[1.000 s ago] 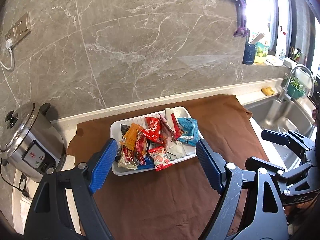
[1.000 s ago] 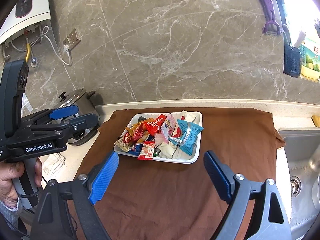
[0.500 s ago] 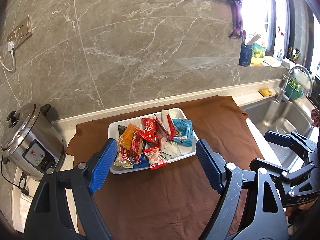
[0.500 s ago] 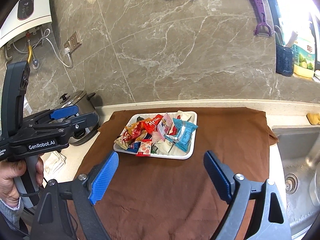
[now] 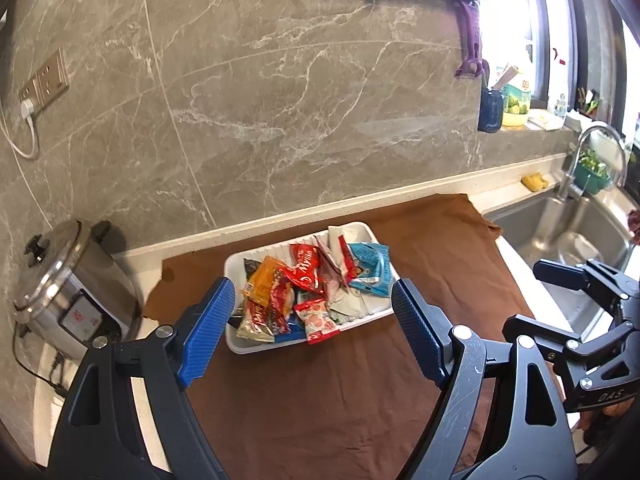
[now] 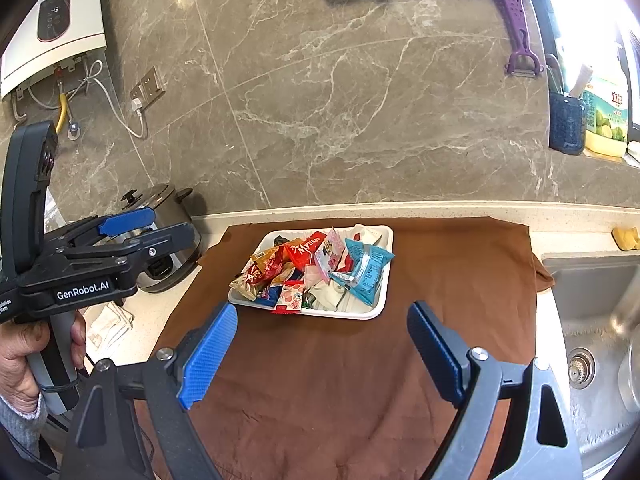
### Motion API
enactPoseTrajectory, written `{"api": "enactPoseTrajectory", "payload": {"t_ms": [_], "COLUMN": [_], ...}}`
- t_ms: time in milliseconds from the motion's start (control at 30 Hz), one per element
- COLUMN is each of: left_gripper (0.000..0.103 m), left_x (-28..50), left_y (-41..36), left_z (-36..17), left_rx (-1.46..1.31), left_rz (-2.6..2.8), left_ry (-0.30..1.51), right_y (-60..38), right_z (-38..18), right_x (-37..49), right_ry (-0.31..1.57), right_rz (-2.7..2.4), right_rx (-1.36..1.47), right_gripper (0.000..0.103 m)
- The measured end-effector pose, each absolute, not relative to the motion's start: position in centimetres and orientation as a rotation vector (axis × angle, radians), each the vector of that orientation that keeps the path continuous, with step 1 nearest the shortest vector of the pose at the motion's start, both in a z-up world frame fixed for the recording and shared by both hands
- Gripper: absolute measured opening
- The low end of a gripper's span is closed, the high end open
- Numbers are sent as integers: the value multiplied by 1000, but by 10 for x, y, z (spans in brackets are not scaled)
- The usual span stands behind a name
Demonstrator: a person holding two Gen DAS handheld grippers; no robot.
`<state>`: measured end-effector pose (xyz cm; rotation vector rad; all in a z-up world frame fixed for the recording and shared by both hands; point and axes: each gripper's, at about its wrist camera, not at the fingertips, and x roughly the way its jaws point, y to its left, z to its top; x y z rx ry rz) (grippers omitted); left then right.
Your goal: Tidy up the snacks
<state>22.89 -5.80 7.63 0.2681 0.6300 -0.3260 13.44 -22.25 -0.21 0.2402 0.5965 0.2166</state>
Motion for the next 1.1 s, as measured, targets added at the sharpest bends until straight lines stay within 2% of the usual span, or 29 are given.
{"api": "enactPoseTrajectory", "payload": {"t_ms": [433,567,1100], "left_gripper": [80,89,86], "left_x": [213,211,209], "left_y": [-76,-77,-68], "left_z": [76,74,57], "left_rx": [355,315,286], "left_rz": [-293,-333,-268], "left_ry": [555,557,560], "right_y": [-222,-225,-232], "right_z": [-8,-12,-28], "right_x": [136,136,142], "right_ry": [615,623,662], "right_rz": [218,214,188], "right_rx": [253,263,290], "right_gripper": [89,89,90]}}
